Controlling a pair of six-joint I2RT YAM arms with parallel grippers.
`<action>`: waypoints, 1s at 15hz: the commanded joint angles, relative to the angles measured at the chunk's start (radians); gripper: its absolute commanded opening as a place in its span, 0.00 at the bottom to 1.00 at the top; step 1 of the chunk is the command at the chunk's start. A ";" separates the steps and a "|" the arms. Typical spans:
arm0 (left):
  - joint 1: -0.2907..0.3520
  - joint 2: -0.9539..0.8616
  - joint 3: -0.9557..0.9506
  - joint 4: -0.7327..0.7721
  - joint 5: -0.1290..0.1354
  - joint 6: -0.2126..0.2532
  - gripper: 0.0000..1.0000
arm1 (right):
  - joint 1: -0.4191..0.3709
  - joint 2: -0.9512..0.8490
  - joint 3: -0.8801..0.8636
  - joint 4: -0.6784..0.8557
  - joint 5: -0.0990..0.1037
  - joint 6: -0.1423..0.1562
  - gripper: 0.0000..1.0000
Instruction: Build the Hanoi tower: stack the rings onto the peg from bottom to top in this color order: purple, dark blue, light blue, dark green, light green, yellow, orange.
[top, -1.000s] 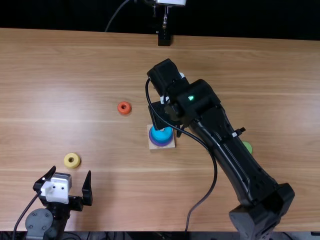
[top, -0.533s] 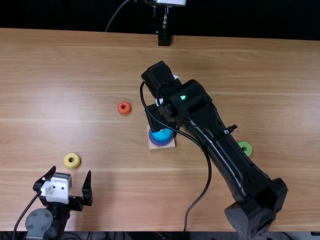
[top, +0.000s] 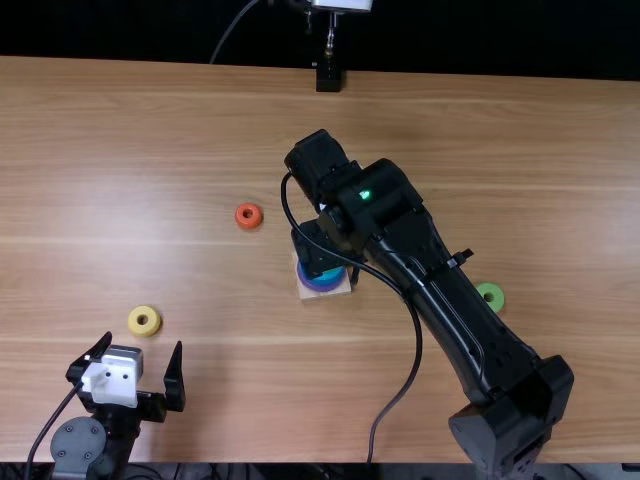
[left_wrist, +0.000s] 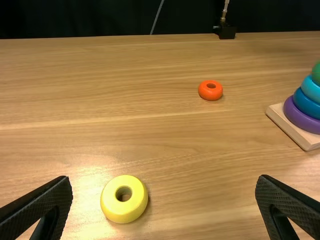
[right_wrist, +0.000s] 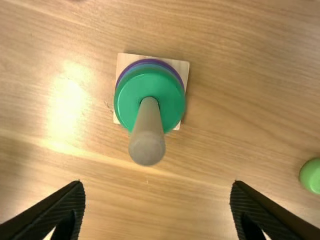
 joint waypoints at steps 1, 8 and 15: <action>0.006 -0.015 -0.107 -0.074 0.021 0.015 1.00 | 0.005 0.013 0.007 0.003 0.001 0.010 1.00; 0.006 -0.015 -0.107 -0.074 0.021 0.015 1.00 | -0.002 -0.001 0.114 0.034 0.003 0.042 1.00; 0.006 -0.015 -0.107 -0.074 0.021 0.015 1.00 | -0.180 -0.237 -0.242 0.229 0.001 0.025 1.00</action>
